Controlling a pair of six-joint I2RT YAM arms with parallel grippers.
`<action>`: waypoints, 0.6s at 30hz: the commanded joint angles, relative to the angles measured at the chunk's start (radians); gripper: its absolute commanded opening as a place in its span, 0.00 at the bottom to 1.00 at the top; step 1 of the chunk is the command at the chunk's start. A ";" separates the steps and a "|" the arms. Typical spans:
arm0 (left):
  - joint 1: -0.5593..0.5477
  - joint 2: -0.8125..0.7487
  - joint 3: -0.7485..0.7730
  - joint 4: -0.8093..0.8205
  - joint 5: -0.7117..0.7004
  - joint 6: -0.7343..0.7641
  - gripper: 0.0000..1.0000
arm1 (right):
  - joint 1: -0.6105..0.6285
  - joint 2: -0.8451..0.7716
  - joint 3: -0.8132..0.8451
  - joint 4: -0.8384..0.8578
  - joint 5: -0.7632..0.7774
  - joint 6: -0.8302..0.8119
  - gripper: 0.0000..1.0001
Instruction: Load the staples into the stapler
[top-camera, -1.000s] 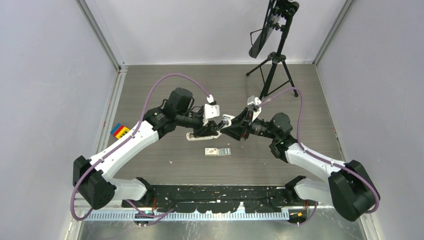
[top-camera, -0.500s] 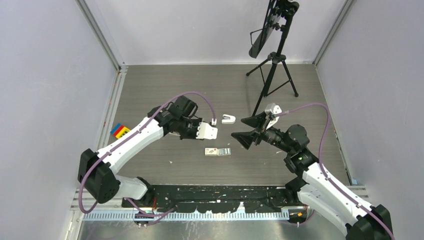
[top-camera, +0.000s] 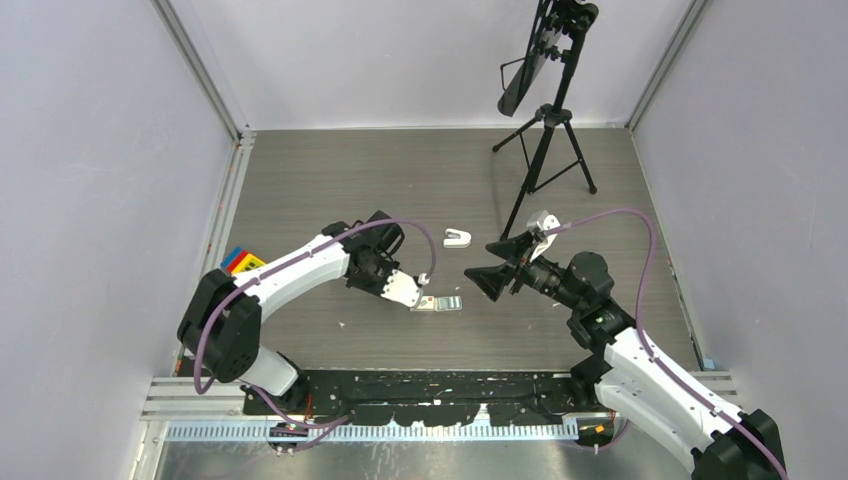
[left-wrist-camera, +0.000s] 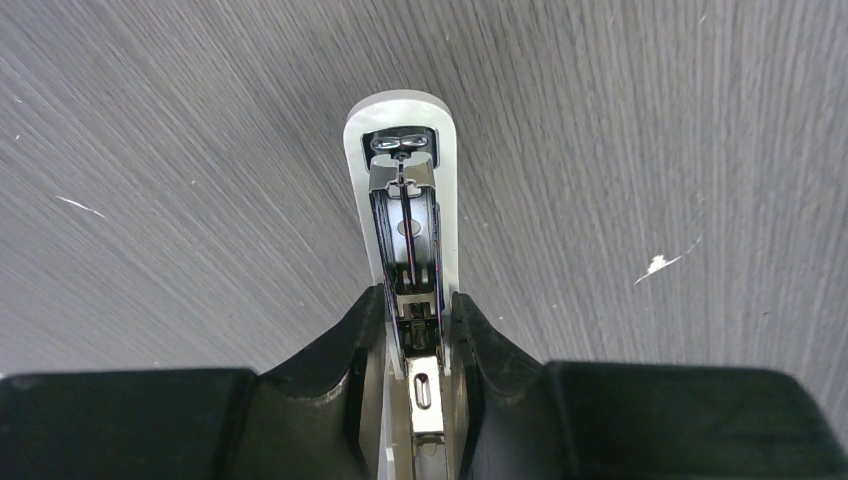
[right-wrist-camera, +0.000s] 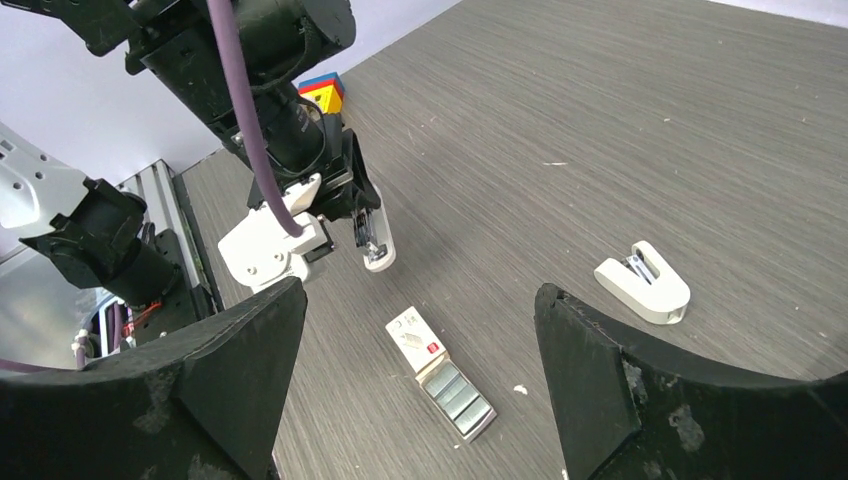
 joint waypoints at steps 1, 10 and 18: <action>0.005 -0.018 -0.029 0.031 -0.091 0.091 0.08 | 0.000 -0.012 -0.016 0.062 0.014 0.006 0.88; 0.005 -0.009 -0.137 0.137 -0.078 0.160 0.10 | 0.000 -0.010 -0.028 0.083 0.018 0.019 0.88; 0.003 0.047 -0.159 0.244 -0.109 0.236 0.12 | 0.001 0.010 -0.027 0.093 0.016 0.026 0.89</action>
